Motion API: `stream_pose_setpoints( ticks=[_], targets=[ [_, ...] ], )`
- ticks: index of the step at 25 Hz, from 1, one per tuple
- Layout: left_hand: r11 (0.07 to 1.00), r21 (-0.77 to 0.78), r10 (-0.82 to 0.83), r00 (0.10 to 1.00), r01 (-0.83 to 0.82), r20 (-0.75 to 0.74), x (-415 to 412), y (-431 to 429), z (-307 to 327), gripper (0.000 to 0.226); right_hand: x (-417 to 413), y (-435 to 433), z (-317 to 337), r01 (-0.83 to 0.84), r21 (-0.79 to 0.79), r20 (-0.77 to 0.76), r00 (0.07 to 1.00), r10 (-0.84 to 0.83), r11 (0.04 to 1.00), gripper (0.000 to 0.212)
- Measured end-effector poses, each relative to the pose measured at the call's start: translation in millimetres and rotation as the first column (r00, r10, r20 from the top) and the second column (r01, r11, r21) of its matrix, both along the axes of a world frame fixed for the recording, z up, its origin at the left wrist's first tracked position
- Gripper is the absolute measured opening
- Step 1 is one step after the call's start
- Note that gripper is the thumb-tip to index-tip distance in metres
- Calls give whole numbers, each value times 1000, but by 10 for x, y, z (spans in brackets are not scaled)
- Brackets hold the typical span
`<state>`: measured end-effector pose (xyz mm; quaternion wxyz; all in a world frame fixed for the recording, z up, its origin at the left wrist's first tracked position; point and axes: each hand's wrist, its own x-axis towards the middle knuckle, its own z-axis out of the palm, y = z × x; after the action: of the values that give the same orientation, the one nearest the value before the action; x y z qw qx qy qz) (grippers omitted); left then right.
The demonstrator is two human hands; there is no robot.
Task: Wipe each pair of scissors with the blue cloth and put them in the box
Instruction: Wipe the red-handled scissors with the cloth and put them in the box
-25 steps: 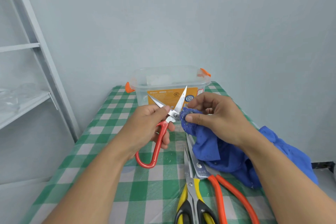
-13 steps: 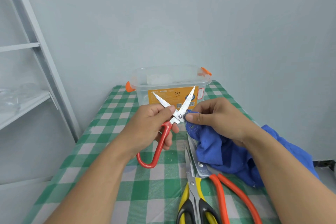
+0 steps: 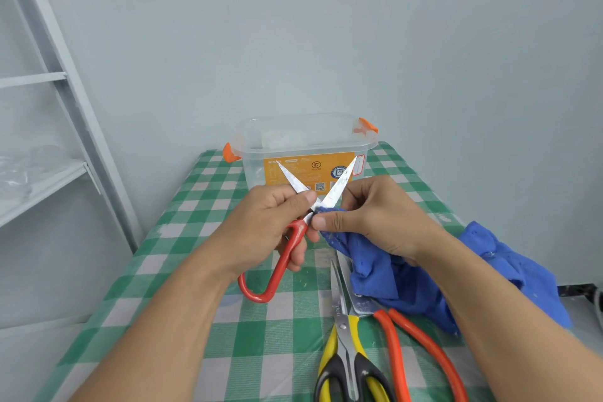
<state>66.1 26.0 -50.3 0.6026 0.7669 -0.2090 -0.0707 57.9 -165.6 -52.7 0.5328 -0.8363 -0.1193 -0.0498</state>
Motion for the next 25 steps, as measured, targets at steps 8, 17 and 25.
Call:
stream_pose_setpoints(
  ticks=[8, 17, 25],
  targets=[
    [1000, -26, 4, 999, -5, -46, -9, 2, 10, 36, -6, -133, -1, -66, 157, -75, 994, 79, 985, 29],
    [1000, -18, -7, 999, 6, -49, 0, -10, -20, 34, -11, 8, -58, 40, -19, 52, 998, -39, 999, 55],
    [1000, -19, -20, 998, 19, -63, 20, 16, -21, 38, -24, -93, -32, -76, 108, -90, 992, 86, 991, 39]
  ],
)
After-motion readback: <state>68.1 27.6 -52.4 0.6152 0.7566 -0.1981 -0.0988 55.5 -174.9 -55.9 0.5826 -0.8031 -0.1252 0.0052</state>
